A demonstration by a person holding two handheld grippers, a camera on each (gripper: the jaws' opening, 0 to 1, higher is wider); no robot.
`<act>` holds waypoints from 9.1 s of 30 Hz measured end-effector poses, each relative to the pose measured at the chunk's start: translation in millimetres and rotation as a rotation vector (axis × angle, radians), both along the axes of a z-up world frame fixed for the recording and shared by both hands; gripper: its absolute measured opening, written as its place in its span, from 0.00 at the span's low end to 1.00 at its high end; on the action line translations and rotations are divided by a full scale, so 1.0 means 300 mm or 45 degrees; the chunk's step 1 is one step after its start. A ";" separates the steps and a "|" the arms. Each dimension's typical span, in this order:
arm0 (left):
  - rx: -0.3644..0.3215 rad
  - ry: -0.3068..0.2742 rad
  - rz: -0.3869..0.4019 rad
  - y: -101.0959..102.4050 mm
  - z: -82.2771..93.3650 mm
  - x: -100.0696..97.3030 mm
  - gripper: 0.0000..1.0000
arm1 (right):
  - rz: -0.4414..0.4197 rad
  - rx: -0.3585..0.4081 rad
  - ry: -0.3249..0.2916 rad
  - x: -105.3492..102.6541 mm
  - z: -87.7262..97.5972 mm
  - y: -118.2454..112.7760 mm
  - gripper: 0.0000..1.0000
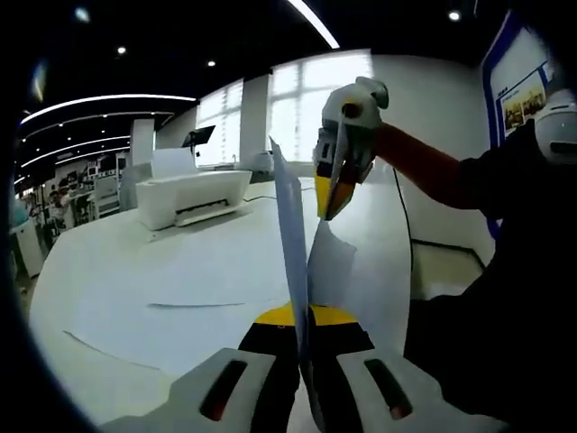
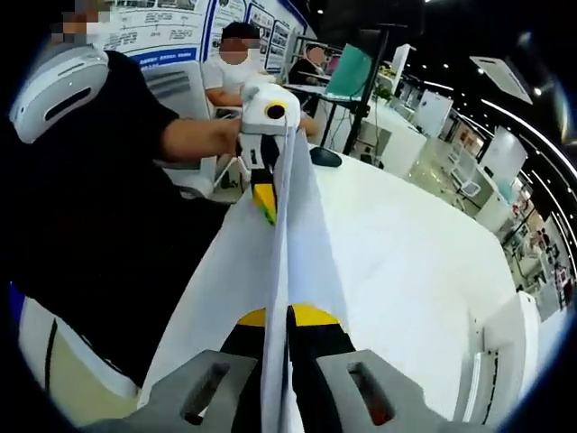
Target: Organize the stack of printing papers by aligning and flattening the scattered papers on the table
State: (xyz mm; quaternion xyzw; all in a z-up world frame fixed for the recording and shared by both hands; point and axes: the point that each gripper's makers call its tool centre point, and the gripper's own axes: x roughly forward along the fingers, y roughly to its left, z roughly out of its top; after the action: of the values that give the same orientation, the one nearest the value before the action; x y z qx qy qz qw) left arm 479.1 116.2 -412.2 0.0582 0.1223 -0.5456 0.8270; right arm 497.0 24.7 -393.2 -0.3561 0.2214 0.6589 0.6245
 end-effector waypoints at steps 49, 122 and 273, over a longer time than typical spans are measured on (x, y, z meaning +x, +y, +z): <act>-0.174 -0.034 -0.035 -0.027 0.045 -0.018 0.18 | -0.182 -0.233 0.394 0.044 -0.099 0.107 0.00; -0.163 -0.202 0.074 0.021 0.165 -0.009 0.06 | -0.189 0.293 0.116 0.117 0.209 0.119 0.31; -0.451 -0.142 0.221 0.317 0.124 0.077 0.06 | -0.388 1.033 0.098 0.228 0.071 -0.119 0.08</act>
State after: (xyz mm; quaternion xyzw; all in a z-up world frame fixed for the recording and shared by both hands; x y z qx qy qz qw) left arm 502.2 211.3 -375.1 -0.0687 -0.0170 -0.4811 0.8738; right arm 565.5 -11.1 -372.1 -0.0201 0.0176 0.6056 0.7954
